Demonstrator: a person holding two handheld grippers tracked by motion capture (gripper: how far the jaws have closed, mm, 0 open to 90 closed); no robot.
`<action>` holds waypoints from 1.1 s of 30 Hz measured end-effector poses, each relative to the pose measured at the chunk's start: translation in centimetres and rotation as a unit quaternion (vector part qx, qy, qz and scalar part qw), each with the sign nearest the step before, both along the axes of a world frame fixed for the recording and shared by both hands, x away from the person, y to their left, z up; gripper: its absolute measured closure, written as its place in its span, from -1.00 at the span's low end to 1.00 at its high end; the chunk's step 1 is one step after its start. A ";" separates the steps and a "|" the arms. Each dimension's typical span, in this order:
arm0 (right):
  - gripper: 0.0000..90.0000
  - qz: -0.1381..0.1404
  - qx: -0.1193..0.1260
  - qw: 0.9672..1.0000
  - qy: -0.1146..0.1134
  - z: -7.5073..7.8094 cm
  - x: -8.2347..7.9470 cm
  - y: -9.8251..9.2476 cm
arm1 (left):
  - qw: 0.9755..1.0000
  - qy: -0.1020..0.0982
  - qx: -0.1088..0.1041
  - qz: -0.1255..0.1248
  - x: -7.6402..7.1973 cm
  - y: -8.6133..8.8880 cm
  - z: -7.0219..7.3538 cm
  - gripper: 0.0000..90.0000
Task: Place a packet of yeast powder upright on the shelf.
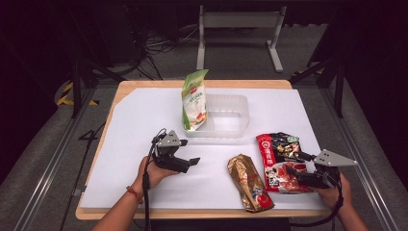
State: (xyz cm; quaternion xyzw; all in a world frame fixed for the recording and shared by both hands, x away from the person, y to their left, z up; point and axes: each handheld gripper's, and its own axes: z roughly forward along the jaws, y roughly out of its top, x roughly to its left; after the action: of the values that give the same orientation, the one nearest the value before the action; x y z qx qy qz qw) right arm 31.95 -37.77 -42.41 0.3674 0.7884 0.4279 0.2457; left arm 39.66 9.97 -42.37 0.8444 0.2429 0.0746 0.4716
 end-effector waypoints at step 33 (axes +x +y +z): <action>-0.37 -0.005 -0.002 1.000 -0.001 -0.1 -1.3 -0.5 | 0.987 0.092 -0.007 -0.132 1.1 -12.6 -2.0 -0.59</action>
State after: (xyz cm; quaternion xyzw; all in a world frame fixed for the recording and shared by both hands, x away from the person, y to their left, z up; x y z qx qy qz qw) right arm 30.61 -38.26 -42.54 0.3705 0.7872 0.4255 0.2491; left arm 40.73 -2.61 -44.33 0.8688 0.1719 -0.0686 0.4592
